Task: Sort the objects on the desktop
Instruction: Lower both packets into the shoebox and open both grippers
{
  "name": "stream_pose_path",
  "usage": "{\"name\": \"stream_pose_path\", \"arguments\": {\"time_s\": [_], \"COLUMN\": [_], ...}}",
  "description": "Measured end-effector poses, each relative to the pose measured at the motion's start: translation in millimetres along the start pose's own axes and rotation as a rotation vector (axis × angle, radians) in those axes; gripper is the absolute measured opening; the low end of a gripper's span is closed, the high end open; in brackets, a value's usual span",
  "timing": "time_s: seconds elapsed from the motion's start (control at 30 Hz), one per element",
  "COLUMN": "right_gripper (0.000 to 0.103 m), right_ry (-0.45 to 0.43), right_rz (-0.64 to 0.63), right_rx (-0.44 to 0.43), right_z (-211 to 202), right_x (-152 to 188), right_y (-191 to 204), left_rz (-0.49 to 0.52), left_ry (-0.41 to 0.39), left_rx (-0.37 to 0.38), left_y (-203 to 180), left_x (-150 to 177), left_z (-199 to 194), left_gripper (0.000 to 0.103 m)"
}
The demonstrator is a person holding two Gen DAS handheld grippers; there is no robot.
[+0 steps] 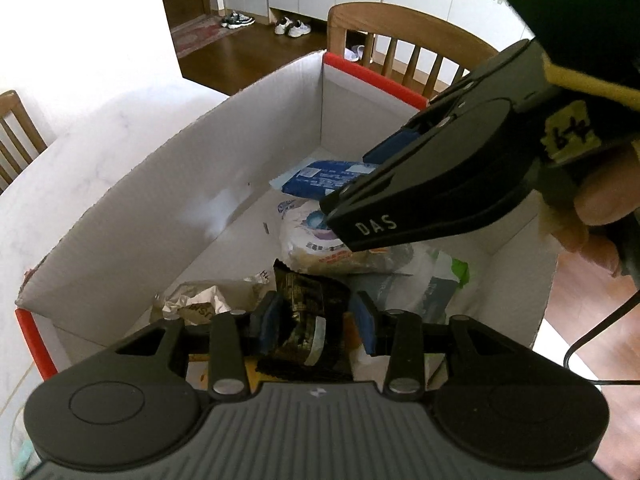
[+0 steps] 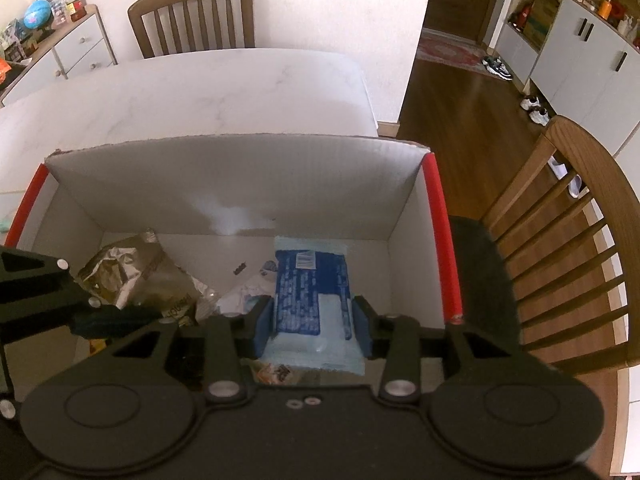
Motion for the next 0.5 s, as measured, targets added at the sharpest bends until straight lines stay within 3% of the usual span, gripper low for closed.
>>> {"name": "stream_pose_path", "arguments": {"time_s": [0.07,0.13,0.17,0.5], "right_gripper": [0.046,0.051,0.056,0.064], "right_ry": [-0.002,-0.006,-0.009,-0.042], "right_rz": [0.003,0.008,0.011,0.025], "right_rx": [0.002,0.01,0.012,0.027], "right_z": [-0.8,-2.9,-4.6,-25.7], "right_x": [-0.6,-0.8,-1.0,-7.4], "right_y": [-1.6,-2.3,-2.8,-1.3], "left_rz": [-0.007,-0.01,-0.011,-0.055], "left_ry": [-0.011,-0.025,-0.029,-0.075], "left_rx": [0.002,-0.001,0.004,0.014], "left_y": [-0.1,0.2,-0.4,2.7], "left_x": [-0.5,-2.1,-2.3,4.4], "left_z": [-2.3,-4.8,-6.4,-31.1], "left_gripper": [0.058,0.067,0.067,0.074]}}
Point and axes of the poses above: each gripper's, at about its wrist camera, not at the fingertips, and z roughly the way its jaws point, y to its left, x to its underside, the point moved 7 cm from there along z, roughly the way its jaws point, and after that the axes turned 9 degrees about -z, right-handed, at the moved point
